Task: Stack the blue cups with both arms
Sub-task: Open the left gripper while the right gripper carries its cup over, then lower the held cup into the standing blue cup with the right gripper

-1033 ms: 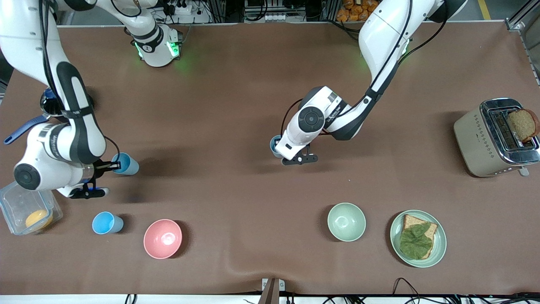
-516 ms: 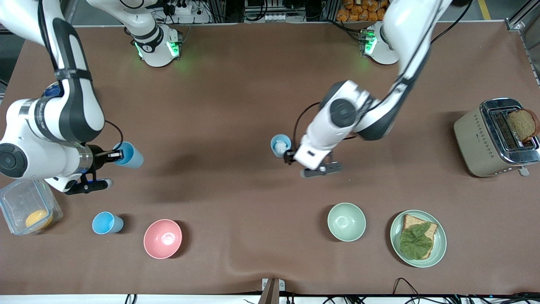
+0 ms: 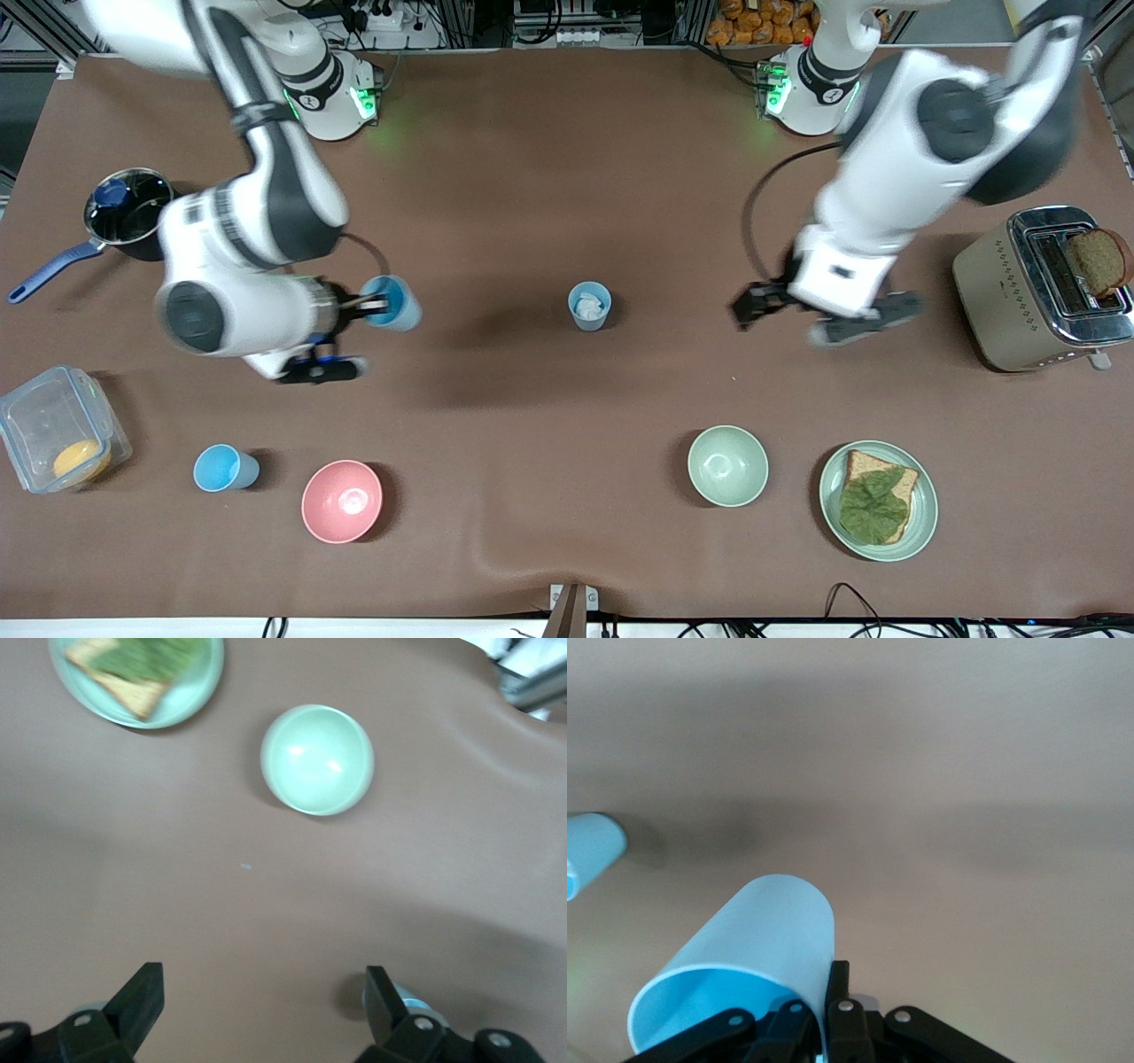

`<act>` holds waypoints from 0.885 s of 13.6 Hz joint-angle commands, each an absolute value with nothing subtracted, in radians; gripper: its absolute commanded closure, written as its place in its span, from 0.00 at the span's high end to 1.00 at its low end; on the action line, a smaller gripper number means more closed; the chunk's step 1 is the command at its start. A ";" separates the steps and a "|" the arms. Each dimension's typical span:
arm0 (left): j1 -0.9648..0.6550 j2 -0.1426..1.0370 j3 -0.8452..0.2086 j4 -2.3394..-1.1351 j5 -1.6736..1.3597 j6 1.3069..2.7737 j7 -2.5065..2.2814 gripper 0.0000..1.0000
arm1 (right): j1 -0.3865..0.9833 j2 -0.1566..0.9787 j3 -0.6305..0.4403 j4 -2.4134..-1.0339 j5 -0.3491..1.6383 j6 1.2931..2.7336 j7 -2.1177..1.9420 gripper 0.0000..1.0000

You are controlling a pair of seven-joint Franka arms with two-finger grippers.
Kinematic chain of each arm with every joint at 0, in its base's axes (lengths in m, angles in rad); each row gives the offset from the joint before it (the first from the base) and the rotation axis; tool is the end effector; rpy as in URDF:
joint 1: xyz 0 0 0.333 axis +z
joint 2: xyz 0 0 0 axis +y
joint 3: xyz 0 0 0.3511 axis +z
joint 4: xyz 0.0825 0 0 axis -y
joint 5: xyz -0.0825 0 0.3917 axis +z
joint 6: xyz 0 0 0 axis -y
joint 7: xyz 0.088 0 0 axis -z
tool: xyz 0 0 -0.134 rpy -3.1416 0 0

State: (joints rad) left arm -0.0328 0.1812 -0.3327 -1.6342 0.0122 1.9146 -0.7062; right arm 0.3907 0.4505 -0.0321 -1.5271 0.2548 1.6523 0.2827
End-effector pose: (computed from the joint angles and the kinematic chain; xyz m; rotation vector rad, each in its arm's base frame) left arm 0.6066 -0.2149 0.5299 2.9984 0.5232 0.1065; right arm 0.6073 0.2647 0.3823 -2.9675 -0.0210 0.5720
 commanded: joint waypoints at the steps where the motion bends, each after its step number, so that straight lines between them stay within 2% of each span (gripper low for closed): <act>1: 0.076 0.121 -0.339 -1.620 0.011 1.811 -0.542 1.00 | 0.544 0.474 -0.046 -1.513 0.275 1.731 0.493 0.00; 3: 0.133 0.123 -0.337 -1.536 0.029 1.673 -0.409 1.00 | 0.624 0.505 -0.045 -1.513 0.285 1.817 0.634 0.00; 5: 0.204 0.117 -0.345 -1.503 0.066 1.590 -0.329 1.00 | 0.663 0.544 -0.046 -1.490 0.304 1.874 0.699 0.00; 10: 0.256 0.058 -0.344 -1.476 0.055 1.534 -0.172 1.00 | 0.725 0.658 -0.046 -1.358 0.359 1.911 0.801 0.00; 12: 0.267 0.049 -0.342 -1.476 0.051 1.529 -0.135 1.00 | 0.748 0.676 -0.046 -1.348 0.359 1.968 0.830 0.00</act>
State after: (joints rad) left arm 0.2431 0.0638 -0.3305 -1.4844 0.0427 1.5533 -0.1803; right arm 0.7177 0.6355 -0.0313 -1.4034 0.3358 1.9447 0.7906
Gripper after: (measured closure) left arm 0.000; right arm 0.960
